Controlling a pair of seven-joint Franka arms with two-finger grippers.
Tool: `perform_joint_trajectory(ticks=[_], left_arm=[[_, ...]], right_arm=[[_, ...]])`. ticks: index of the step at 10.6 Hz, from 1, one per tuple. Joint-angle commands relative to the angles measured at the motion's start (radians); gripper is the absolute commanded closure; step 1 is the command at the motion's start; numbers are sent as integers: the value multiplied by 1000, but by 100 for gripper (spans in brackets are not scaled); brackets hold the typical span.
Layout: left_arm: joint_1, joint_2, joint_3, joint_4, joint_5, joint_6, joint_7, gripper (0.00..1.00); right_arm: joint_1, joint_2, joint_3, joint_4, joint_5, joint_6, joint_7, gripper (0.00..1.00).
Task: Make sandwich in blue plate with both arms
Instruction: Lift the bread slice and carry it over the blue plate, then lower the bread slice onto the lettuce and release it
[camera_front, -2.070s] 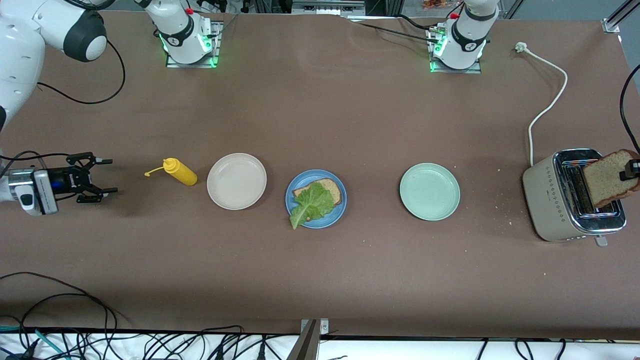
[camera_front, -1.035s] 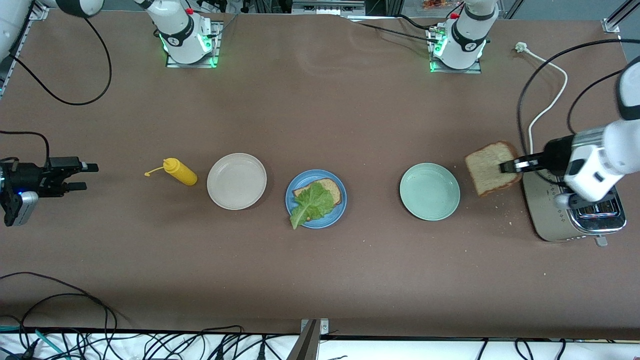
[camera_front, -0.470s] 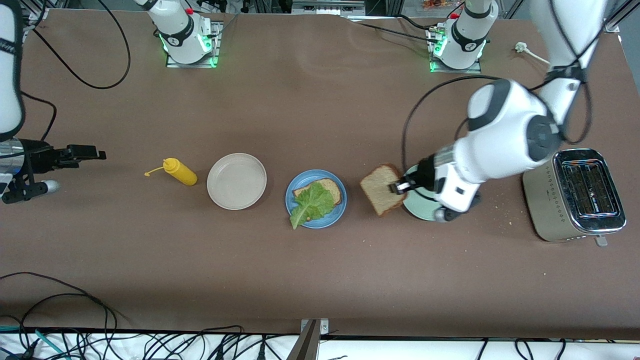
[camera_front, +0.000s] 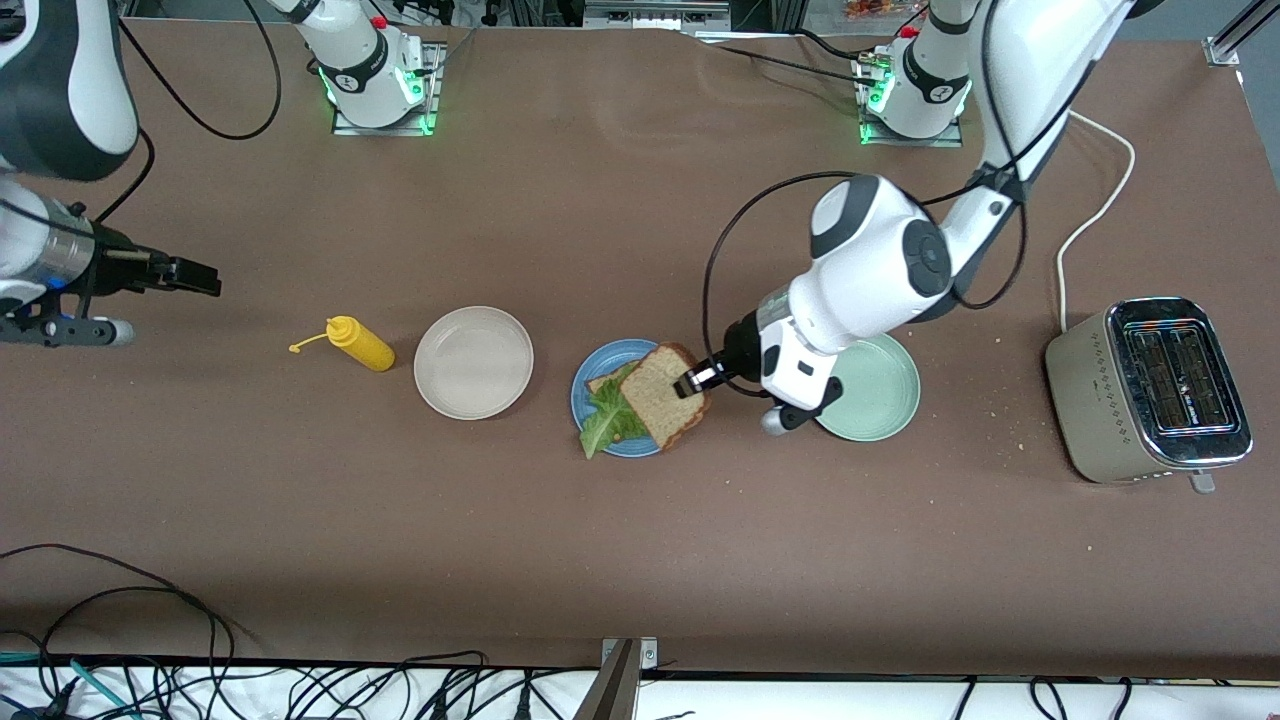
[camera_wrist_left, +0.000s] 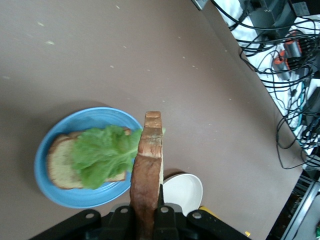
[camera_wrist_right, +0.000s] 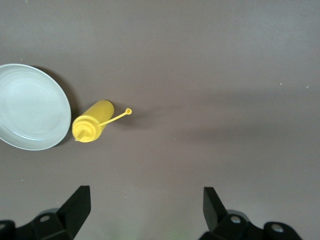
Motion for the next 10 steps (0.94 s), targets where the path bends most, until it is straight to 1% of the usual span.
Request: perform_joint_trajectory(ticks=[1,2,4,5,6,7,10], left_arm=[[-71,71,9,6,-20,130,12,100],[-79,82,7,6,-14,135,19,100],[-93,88,9,-2,-14,137,41,100],[-95,103,9,-2,-11,138,53,100],[-101,112,9,-3,-11,166,64,100],[-116,126,12,-2,-11,181,65,100],[-124,152,13,-5,-11,183,110,100]], right_arm=[[-1,-84,0,-46,19,20,12,0],[-1,-93,-1,-45,33,15,-6,0],[-2,-105,-7,-44,33,8,-49,0],[-2,-105,-33,-24,62,8,-98,0],[-2,-96,-62,-12,135,8,-104,0],[-4,-96,-72,0,146,8,-103,0],[-4,-96,-73,20,121,-32,-107,0]])
